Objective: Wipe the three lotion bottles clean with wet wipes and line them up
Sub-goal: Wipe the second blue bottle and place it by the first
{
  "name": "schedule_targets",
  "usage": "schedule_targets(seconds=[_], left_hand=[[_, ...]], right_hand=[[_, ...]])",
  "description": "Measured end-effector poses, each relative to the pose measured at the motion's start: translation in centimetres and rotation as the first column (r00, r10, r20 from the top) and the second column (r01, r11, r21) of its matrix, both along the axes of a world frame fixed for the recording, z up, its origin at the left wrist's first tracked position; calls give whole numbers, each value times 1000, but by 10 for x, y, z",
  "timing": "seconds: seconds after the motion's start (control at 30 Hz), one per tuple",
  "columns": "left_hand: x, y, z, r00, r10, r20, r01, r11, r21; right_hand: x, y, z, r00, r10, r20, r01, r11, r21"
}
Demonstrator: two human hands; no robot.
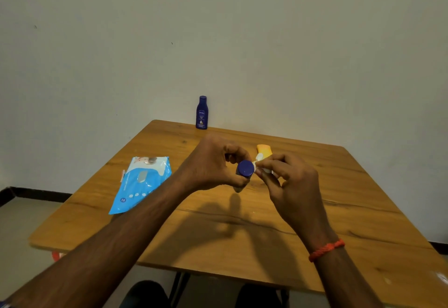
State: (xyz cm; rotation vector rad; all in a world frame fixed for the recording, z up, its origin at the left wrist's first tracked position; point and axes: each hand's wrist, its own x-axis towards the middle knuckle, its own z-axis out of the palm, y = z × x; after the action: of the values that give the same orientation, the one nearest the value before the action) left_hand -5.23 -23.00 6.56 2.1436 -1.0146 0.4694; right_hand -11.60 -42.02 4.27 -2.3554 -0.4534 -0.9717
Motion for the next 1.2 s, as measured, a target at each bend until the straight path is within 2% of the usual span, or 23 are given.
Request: schedule_targets(seconds=[0.23, 0.33, 0.5, 0.7, 0.9, 1.07, 1.2], left_hand=[[-1, 3, 10, 999, 33, 19, -33, 999, 3], [-3, 1, 10, 999, 33, 21, -34, 999, 36], [-6, -4, 11, 998, 59, 16, -60, 997, 40], [-4, 1, 14, 996, 72, -45, -67, 994, 87], [-8, -9, 15, 998, 48, -39, -45, 996, 73], [-7, -7, 11, 997, 57, -60, -49, 991, 127], [-8, -9, 8, 999, 47, -14, -45, 992, 120]], right_hand=[[-10, 10, 2, 987, 28, 158, -50, 989, 140], [-9, 18, 0, 991, 75, 108, -79, 996, 41], [2, 21, 13, 998, -15, 65, 15, 1000, 7], [-7, 1, 12, 986, 115, -121, -132, 981, -143], [-1, 7, 19, 1000, 16, 27, -15, 999, -32], [-8, 15, 12, 986, 159, -49, -163, 981, -102], [-5, 26, 12, 996, 80, 33, -75, 988, -133]])
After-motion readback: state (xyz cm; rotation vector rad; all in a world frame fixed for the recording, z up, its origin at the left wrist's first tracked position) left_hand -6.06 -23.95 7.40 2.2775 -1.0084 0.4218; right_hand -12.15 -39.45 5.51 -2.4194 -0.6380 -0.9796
